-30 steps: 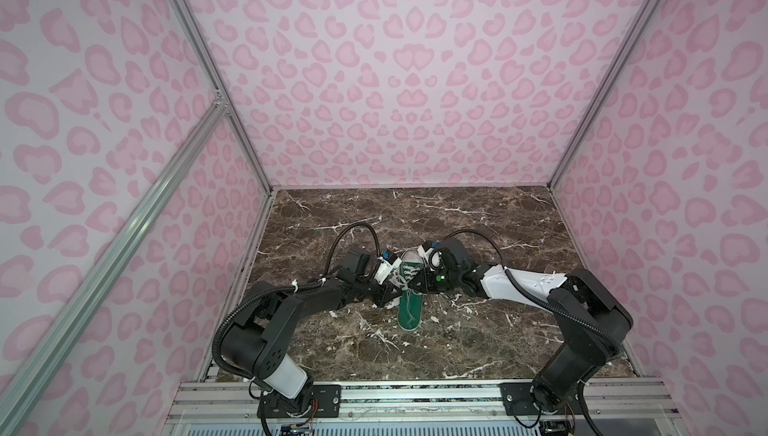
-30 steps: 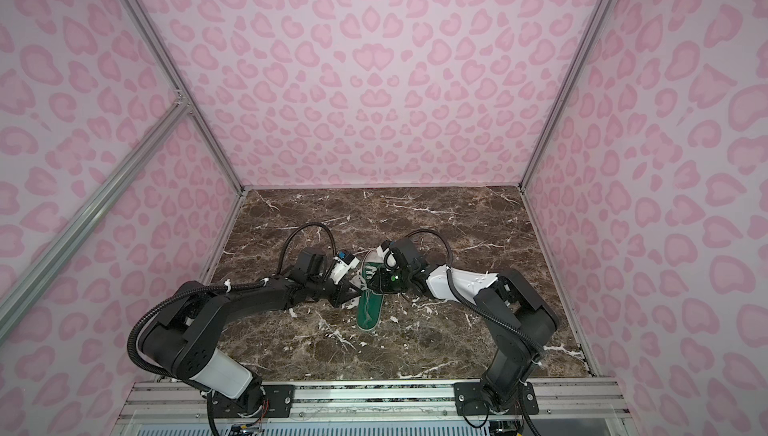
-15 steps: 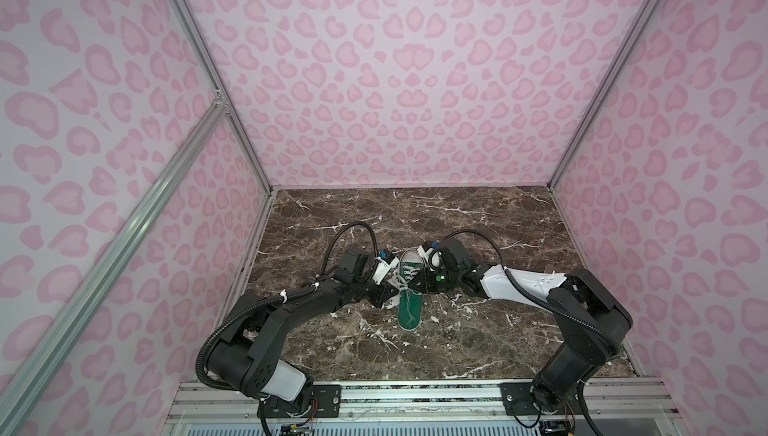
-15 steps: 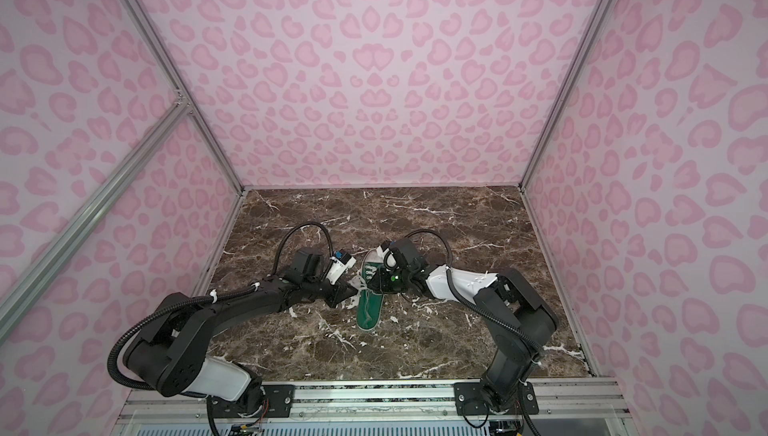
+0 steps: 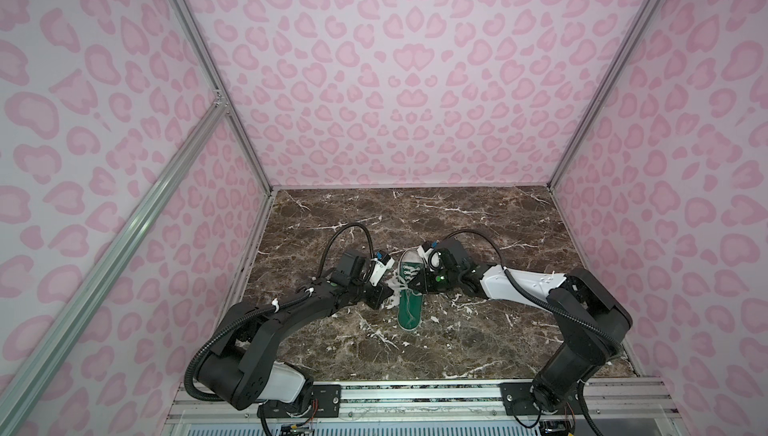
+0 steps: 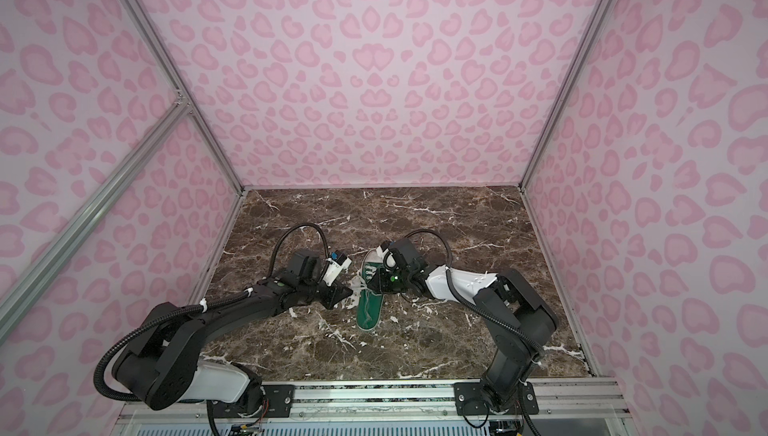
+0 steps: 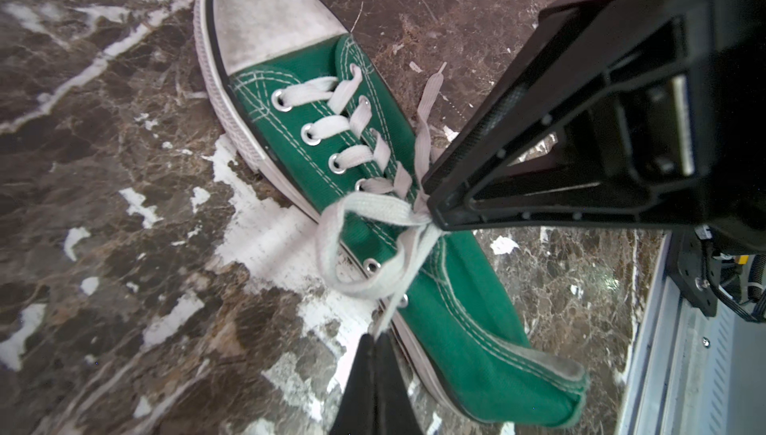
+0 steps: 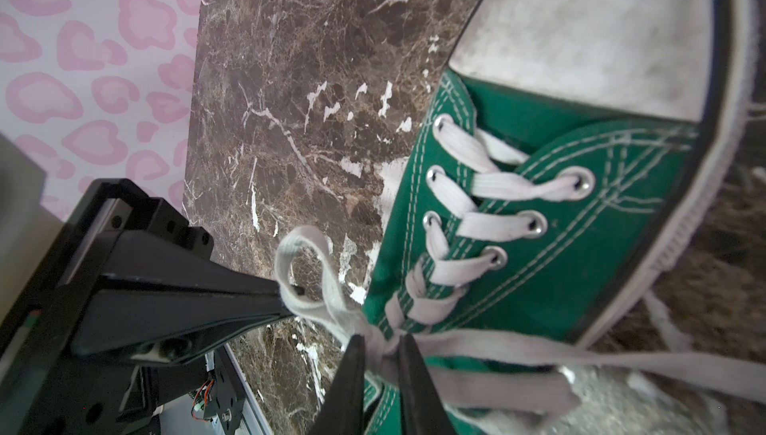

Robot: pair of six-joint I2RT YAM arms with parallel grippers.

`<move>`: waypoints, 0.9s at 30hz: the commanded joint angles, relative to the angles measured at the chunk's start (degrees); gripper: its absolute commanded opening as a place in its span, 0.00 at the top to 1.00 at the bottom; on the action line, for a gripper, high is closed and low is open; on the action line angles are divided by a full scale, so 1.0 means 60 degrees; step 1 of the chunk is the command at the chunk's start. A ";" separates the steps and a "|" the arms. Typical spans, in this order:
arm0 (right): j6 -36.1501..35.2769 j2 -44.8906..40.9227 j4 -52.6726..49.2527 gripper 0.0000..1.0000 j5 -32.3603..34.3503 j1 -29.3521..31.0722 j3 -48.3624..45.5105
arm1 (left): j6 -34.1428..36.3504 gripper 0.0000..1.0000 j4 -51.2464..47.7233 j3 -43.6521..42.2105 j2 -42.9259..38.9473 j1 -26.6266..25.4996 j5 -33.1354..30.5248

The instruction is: Tie the shoes

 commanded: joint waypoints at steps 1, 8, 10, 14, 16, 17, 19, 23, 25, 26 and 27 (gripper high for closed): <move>-0.0170 0.0018 -0.0147 0.83 0.0142 0.0020 -0.0022 | -0.0213 0.97 -0.0090 -0.0074 -0.0131 -0.0002 -0.0404; -0.0159 0.0027 -0.0093 0.83 0.0114 0.0026 -0.0021 | -0.0457 0.97 -0.0096 -0.0140 -0.0264 0.0010 -0.0949; -0.0151 0.0025 -0.0103 0.83 0.0106 0.0028 -0.0016 | -0.0505 0.97 -0.0109 -0.0120 -0.0260 0.0010 -0.1087; -0.0185 0.0022 -0.0133 0.83 0.0113 0.0022 0.0001 | -0.0471 0.96 -0.0149 -0.0072 -0.0253 0.0009 -0.1064; -0.0164 0.0022 -0.0131 0.83 0.0111 0.0032 0.0028 | -0.0463 0.95 -0.0143 -0.0088 -0.0281 0.0009 -0.1054; -0.0165 0.0013 -0.0131 0.83 0.0113 0.0032 0.0018 | -0.0451 0.94 -0.0138 -0.0096 -0.0294 0.0006 -0.1043; -0.0172 0.0014 -0.0129 0.83 0.0113 0.0036 0.0027 | -0.0417 0.85 -0.0104 -0.0151 -0.0388 0.0006 -0.0950; -0.0171 0.0028 -0.0123 0.83 0.0095 0.0035 0.0048 | -0.0455 0.61 0.0114 -0.0403 -0.0951 0.0010 -0.1153; -0.0157 0.0027 -0.0110 0.83 0.0090 0.0047 0.0038 | -0.0470 0.53 0.0213 -0.0548 -0.1348 0.0024 -0.1286; -0.0155 0.0030 -0.0114 0.83 0.0098 0.0049 0.0051 | -0.0502 0.50 0.0272 -0.0592 -0.1523 0.0036 -0.1329; -0.0159 0.0036 -0.0102 0.83 0.0099 0.0047 0.0055 | -0.0606 0.45 0.0384 -0.0678 -0.1714 0.0057 -0.1414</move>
